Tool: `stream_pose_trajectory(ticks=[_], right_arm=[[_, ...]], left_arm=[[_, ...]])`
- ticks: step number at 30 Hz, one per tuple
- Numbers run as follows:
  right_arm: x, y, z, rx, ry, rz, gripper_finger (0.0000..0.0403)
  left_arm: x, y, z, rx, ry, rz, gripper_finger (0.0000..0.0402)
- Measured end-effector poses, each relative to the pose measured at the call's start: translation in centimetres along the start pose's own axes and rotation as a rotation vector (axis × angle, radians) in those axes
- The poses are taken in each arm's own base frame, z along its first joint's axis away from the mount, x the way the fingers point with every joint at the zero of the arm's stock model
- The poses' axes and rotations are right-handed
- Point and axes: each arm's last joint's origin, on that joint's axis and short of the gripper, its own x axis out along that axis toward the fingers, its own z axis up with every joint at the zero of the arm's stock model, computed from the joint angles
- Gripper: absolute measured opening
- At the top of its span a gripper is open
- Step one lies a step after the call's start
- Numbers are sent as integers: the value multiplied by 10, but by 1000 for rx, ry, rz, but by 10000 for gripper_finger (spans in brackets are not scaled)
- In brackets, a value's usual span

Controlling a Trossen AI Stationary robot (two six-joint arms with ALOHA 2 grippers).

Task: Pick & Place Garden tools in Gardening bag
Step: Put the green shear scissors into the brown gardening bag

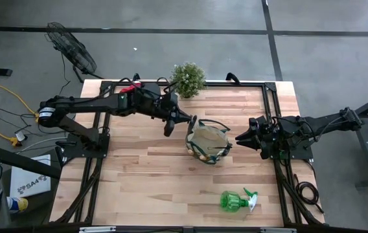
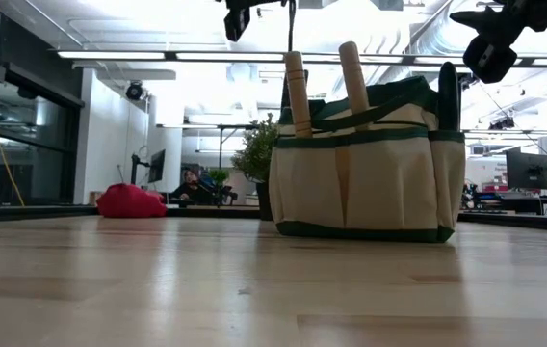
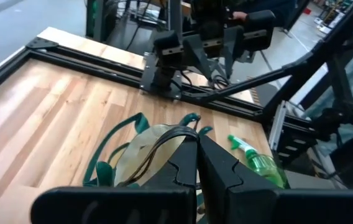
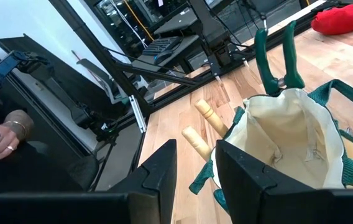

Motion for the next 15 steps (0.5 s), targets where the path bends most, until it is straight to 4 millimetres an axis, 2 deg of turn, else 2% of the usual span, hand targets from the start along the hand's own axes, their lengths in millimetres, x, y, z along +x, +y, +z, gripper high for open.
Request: stream_pose_trajectory(ticks=[8,15], right_arm=[[0,0,0,0,0,0,103],[0,0,0,0,0,0,103]], left_arm=[[0,-1,-1,-5,18,-44,0],[-4,17,0,-56,38,16,0]])
